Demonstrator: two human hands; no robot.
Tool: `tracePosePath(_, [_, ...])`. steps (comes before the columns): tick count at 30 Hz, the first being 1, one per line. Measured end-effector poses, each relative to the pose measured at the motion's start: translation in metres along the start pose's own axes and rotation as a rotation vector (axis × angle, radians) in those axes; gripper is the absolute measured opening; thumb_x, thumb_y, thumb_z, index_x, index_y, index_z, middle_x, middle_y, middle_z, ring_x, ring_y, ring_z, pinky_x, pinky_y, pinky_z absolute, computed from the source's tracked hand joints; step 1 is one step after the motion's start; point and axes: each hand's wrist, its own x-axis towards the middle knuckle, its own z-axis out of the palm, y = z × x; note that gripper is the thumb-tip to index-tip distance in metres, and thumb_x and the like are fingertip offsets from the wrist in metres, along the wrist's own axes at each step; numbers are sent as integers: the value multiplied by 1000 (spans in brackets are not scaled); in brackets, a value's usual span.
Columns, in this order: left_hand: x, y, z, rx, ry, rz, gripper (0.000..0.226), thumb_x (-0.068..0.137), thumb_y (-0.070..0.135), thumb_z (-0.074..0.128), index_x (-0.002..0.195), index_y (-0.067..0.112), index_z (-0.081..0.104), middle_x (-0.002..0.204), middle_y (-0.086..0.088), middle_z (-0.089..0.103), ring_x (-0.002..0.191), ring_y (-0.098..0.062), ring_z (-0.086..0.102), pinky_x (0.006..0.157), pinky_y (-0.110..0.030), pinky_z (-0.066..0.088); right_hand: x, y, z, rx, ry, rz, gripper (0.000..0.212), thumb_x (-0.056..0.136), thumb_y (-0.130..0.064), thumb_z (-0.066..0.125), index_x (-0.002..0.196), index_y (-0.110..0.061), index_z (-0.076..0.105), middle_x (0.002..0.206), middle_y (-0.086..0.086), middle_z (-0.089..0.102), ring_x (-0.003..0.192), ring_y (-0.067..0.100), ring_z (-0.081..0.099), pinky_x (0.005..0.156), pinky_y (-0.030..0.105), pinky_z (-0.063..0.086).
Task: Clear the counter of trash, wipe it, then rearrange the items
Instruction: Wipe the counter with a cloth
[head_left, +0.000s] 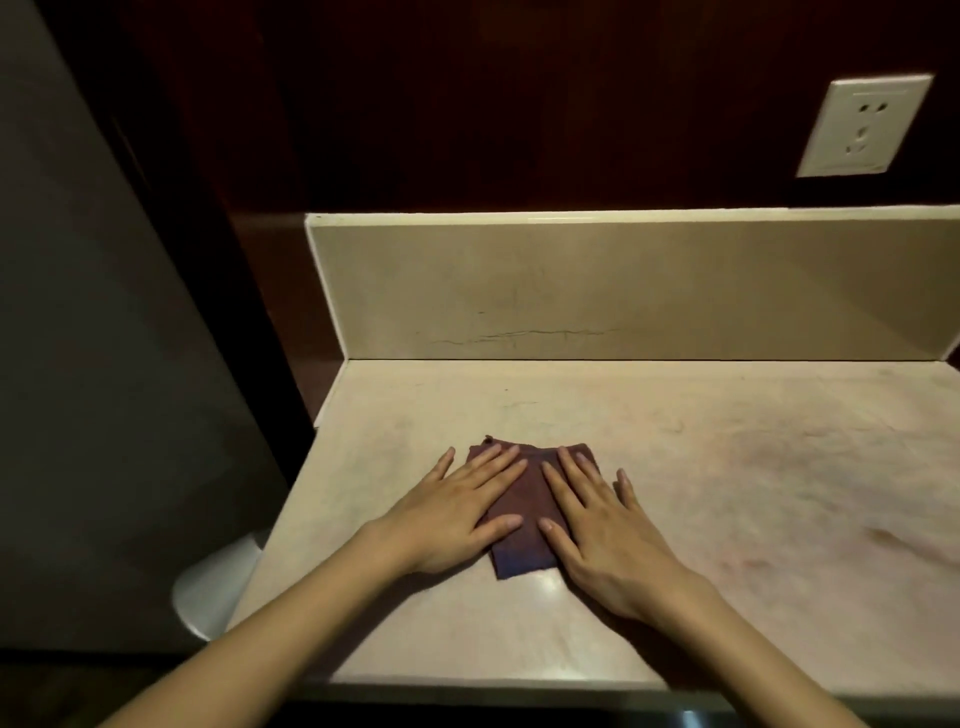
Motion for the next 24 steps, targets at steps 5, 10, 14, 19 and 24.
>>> tracePosePath(5, [-63,-53,-7,3,5,-99,84,73,72,-1,149,37,-8,151,23,-18,138,6,-22,115,-30,-14,28,-72,16,15,-13,-124,77,87,-61,3,153,-22,-6,161,0,-12,147,15,-15,111,35,-19])
tracePosePath(10, [-114,-93,-7,-46,9,-134,62,85,68,10,140,51,-11,147,30,-25,133,16,-27,107,-14,-25,39,-135,22,31,-62,-220,69,99,-52,17,153,-17,-7,160,5,-15,146,20,-18,113,37,-19])
tracePosePath(14, [-137,-116,-4,-100,-8,-145,69,78,80,2,141,53,-6,148,35,-19,135,16,-21,104,-9,-27,44,-173,26,25,-98,-258,70,100,-51,16,151,-13,-11,159,6,-19,144,22,-23,110,36,-23])
tracePosePath(19, [-146,-118,1,-130,-15,-178,79,72,85,-5,143,50,-8,149,35,-20,136,16,-21,108,-11,-24,44,-180,29,24,-98,-285,70,100,-51,17,152,-11,-8,160,7,-15,146,22,-20,111,37,-22])
tracePosePath(24, [-141,-106,5,-121,-9,-225,82,66,87,-14,140,53,-9,147,37,-19,134,17,-24,105,-11,-27,40,-166,30,74,-105,-302,70,100,-51,20,153,-13,-4,161,4,-12,147,19,-17,114,41,-19])
